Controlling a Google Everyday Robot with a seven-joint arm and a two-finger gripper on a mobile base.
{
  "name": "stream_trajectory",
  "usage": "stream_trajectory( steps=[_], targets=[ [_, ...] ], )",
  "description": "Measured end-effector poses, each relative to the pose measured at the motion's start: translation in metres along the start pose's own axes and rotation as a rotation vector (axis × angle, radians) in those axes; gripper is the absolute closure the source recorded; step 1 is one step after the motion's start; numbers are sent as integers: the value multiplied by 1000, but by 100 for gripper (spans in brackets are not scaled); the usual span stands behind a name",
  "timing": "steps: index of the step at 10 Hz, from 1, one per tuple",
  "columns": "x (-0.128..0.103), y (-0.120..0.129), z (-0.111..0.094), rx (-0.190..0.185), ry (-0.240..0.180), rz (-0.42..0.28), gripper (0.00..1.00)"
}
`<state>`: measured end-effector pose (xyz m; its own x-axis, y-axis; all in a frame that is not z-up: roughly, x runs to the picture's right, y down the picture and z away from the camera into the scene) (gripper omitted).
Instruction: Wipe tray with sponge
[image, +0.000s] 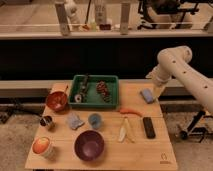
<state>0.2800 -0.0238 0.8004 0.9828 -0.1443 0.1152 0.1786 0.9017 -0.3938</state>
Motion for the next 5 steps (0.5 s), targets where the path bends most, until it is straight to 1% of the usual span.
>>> stream_trajectory(
  steps=[5],
  targets=[
    [6,-14,15,11,-3,-5,20]
  ],
)
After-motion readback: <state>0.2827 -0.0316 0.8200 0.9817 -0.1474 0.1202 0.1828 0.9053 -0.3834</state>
